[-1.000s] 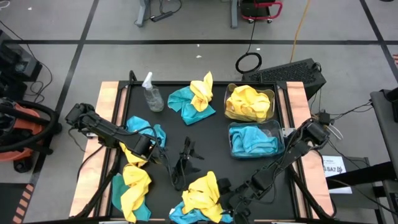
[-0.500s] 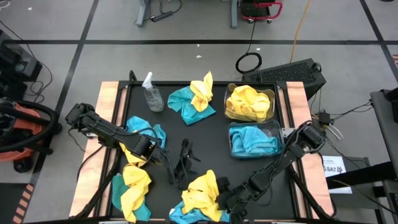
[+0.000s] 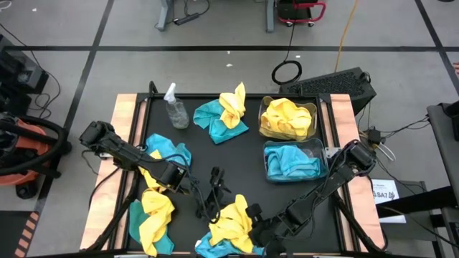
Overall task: Sort microfiber towel by color & place in baskets
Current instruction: Put the yellow microfiber towel into the top transparent bin
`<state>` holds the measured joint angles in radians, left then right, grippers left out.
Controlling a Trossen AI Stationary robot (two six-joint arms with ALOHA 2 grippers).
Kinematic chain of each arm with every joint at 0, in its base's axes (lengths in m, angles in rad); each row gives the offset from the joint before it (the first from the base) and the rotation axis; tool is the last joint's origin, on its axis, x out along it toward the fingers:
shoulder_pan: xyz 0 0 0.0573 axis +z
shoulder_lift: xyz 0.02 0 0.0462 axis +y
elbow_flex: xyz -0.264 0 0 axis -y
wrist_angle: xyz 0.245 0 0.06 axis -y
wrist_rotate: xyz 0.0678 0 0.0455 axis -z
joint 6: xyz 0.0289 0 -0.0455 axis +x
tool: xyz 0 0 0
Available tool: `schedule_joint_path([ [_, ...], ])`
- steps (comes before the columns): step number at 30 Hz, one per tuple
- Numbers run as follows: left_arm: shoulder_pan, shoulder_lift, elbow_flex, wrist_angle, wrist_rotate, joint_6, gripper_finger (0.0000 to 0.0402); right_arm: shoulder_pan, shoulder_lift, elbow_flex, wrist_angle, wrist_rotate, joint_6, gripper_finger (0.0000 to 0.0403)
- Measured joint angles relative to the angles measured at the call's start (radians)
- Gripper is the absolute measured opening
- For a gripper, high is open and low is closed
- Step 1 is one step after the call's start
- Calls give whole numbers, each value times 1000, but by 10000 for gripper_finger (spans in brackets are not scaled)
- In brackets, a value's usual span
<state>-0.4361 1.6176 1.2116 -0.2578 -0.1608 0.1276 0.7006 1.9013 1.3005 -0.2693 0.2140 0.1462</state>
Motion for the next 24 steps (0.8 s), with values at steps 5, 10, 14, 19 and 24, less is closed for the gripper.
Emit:
schedule_joint_path([
  [5, -9, -1, -42, 153, 29, 9, 233, -1, -44, 145, -259, 108, -40, 1],
  [10, -12, -1, -43, 189, 108, 8, 233, -1, -114, 205, -401, 198, -73, 1],
  [14, -12, -1, -44, 237, 144, -12, 233, -6, -193, 208, -440, 270, -96, 1],
  [19, -6, 11, -59, 289, 83, -15, 234, -12, -288, 208, -428, 317, -152, 0],
  [24, 8, 74, -77, 376, 61, -33, 267, -15, -357, 209, -386, 323, -208, 0],
])
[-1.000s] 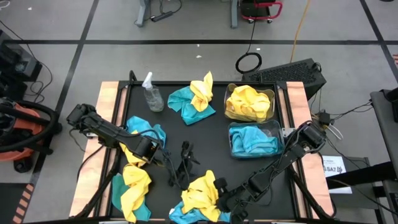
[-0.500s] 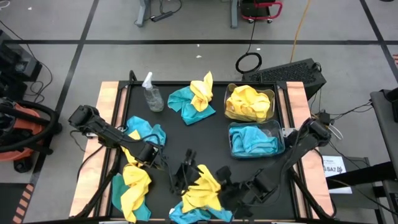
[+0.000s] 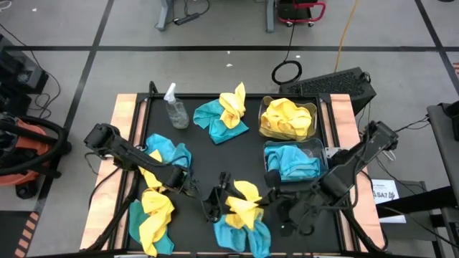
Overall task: Sort microfiber towel by color & place in baskets
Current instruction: Put the yellow microfiber towel into the top transparent bin
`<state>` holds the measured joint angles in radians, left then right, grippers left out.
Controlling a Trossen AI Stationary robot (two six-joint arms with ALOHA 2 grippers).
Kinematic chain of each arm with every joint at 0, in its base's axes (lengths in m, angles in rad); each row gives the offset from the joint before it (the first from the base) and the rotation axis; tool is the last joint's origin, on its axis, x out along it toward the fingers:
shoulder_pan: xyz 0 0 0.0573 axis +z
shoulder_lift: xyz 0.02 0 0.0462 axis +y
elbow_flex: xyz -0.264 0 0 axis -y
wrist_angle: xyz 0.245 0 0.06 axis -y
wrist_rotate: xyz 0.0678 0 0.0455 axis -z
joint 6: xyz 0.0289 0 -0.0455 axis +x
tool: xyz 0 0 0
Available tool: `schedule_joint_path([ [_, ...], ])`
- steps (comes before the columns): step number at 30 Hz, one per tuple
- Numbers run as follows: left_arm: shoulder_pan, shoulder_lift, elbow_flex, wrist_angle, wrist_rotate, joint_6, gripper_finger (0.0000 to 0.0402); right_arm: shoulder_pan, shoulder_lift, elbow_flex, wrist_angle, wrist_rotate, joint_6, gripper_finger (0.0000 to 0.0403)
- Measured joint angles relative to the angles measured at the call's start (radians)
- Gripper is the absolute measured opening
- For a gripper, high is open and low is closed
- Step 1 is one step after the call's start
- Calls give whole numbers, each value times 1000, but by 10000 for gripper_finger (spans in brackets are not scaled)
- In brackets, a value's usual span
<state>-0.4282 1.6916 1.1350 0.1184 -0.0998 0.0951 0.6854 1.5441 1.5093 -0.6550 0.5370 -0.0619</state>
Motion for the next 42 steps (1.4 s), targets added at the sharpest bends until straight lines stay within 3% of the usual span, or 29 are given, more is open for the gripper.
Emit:
schedule_joint_path([
  [10, 22, 133, -14, 302, 14, -89, 348, -34, -53, 0, 1, 45, -32, 0],
  [15, 46, 190, -14, 503, 14, -167, 354, -49, -53, 0, 7, 44, -61, 0],
  [21, 75, 275, -5, 586, 15, -221, 350, -64, -53, 0, 60, 43, -117, 0],
  [23, 77, 300, -5, 630, -14, -218, 330, -65, -53, 0, 60, 44, -122, 0],
  [26, 76, 303, -5, 661, -22, -172, 267, -71, -53, 0, 45, 43, -111, 0],
  [33, 82, 282, -5, 629, -37, -17, 33, -66, -53, 0, -42, 43, -27, 0],
  [42, 161, 189, -6, 499, -69, 81, 6, -11, -53, 0, -233, 36, 206, 0],
])
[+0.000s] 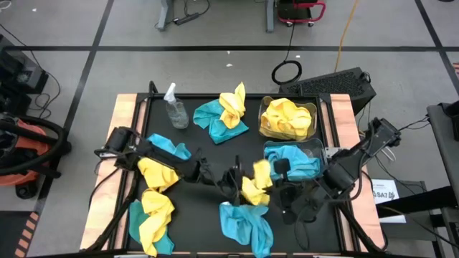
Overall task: Sort microfiber towel by color & place in baskets
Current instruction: Put the yellow microfiber towel into the top transparent bin
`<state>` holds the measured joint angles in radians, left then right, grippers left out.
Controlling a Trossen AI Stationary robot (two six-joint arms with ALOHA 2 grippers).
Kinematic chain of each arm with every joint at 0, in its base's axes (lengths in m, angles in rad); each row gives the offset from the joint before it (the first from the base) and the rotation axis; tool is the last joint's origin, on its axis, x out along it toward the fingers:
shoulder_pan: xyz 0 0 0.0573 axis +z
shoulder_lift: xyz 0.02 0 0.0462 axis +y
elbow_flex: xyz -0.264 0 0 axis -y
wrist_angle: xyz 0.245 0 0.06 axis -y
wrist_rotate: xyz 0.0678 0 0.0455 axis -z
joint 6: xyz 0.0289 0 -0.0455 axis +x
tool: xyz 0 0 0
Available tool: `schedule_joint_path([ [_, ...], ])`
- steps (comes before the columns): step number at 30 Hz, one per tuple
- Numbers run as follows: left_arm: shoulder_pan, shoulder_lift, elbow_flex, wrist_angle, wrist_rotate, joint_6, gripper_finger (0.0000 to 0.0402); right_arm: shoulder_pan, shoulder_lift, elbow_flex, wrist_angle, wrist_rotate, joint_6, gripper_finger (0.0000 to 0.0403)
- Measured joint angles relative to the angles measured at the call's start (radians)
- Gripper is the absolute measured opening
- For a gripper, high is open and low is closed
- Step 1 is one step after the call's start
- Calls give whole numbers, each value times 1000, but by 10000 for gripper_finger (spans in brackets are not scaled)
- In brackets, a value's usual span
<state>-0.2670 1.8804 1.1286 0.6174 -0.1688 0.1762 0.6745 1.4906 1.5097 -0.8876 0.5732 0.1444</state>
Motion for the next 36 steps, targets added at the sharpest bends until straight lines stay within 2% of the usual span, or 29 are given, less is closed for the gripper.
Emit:
schedule_joint_path([
  [4, 32, -71, 0, -65, -1, 65, 6, 27, 0, 0, -130, -56, 155, 0],
  [6, 54, -100, 0, -74, -4, 98, 5, 32, 0, 0, -189, -50, 234, 0],
  [11, 116, -125, 14, -53, 51, 176, 4, 21, 0, -16, -241, 73, 333, 11],
  [13, 146, -118, 36, -59, 67, 180, 4, 3, 0, -38, -246, 95, 335, 35],
  [17, 199, -114, 70, -57, 111, 208, 3, -49, 0, -104, -287, 162, 379, 112],
  [21, 239, -115, 108, -31, 190, 239, 3, -82, 0, -175, -356, 318, 489, 187],
  [25, 279, -101, 145, -12, 242, 298, 3, -110, 0, -225, -413, 492, 702, 227],
  [27, 301, -88, 156, -2, 249, 303, 3, -123, 0, -242, -425, 527, 773, 235],
  [36, 394, 42, 268, 2, 320, 275, 3, -152, 0, -309, -424, 525, 960, 225],
])
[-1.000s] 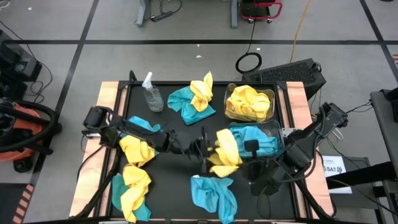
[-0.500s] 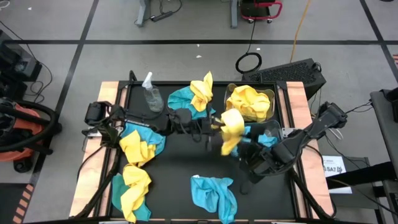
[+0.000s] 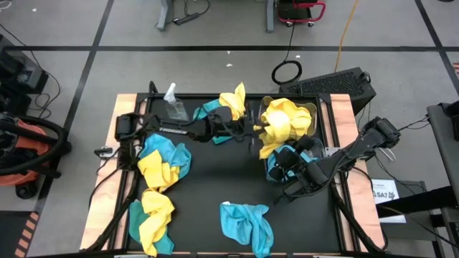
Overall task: Sort microfiber towel by color & place in baskets
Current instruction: Put the yellow microfiber towel into the top transparent bin
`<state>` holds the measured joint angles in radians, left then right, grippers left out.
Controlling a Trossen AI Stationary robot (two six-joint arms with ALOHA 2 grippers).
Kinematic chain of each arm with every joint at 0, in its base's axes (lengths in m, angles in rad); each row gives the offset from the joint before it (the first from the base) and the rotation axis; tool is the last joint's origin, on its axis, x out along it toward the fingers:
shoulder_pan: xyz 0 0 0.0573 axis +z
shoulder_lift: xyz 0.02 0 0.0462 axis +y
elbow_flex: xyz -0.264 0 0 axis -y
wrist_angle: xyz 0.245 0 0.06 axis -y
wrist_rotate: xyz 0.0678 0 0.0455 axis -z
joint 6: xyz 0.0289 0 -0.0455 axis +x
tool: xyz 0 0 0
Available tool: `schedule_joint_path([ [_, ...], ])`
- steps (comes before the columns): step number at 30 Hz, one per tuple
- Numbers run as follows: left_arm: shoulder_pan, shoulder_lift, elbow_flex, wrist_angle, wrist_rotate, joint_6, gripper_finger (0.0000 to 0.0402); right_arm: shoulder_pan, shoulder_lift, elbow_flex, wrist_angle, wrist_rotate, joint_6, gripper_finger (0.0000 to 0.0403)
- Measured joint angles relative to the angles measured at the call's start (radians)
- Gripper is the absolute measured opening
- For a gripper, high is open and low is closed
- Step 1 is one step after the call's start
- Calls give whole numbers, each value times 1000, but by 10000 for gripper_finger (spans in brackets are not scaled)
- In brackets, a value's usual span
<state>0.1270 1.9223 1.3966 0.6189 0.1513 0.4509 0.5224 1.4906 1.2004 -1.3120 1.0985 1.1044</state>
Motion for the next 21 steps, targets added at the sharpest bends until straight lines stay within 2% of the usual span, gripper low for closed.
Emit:
schedule_joint_path([
  [7, 38, 61, 60, -1, 25, -1, 3, 33, 0, -39, -2, -9, 87, 219],
  [15, 92, 67, 67, 3, 39, -21, 3, 122, 0, -39, 0, -112, 134, 219],
  [21, 128, 67, 67, 1, 73, -52, 3, 190, 0, -39, 0, -131, 171, 219],
])
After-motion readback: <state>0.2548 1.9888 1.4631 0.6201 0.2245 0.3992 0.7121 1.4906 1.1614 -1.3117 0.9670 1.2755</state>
